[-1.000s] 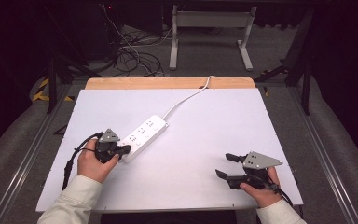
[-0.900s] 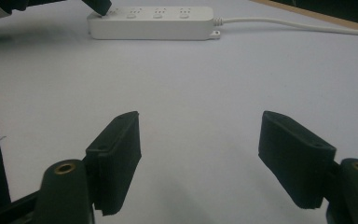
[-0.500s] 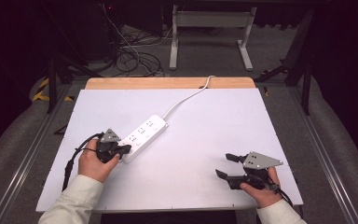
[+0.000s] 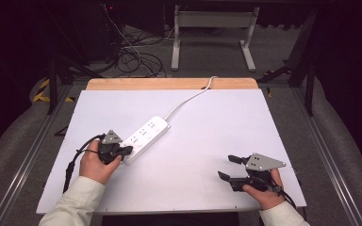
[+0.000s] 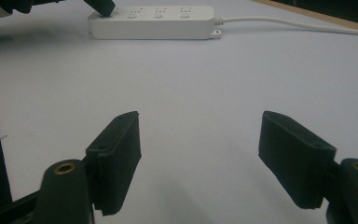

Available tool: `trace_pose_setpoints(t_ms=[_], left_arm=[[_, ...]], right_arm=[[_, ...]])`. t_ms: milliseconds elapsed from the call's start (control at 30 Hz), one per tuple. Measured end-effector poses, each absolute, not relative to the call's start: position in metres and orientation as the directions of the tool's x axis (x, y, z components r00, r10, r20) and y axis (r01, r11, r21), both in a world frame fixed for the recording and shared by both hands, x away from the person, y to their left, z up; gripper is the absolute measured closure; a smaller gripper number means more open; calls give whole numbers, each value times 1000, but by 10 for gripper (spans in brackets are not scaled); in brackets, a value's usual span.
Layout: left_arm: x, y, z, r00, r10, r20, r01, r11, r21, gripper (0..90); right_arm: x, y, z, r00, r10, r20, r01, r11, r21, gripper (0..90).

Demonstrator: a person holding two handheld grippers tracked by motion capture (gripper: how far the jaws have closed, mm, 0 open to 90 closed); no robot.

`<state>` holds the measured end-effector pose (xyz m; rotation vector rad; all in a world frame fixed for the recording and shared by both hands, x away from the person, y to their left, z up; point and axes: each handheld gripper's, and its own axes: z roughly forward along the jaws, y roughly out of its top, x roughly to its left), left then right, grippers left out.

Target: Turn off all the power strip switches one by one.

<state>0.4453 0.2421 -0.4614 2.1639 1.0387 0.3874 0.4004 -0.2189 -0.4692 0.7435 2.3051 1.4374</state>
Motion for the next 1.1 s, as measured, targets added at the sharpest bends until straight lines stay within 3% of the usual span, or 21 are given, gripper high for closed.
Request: trace_pose_setpoints(t_ms=[567, 767, 833, 1100], left_arm=[[442, 237, -461, 625, 780, 23, 558, -467, 686, 900], [438, 238, -453, 614, 786, 74, 490, -452, 746, 900], [435, 241, -443, 627, 779, 12, 482, -400, 780, 900], [429, 244, -433, 641, 767, -17, 465, -370, 804, 900]], right_arm=[[400, -219, -469, -813, 582, 1, 257, 357, 898, 298], [400, -219, -469, -814, 581, -1, 254, 357, 899, 297], [400, -219, -469, -813, 582, -1, 254, 357, 899, 297], [400, -219, -469, -816, 578, -2, 252, 359, 899, 297]])
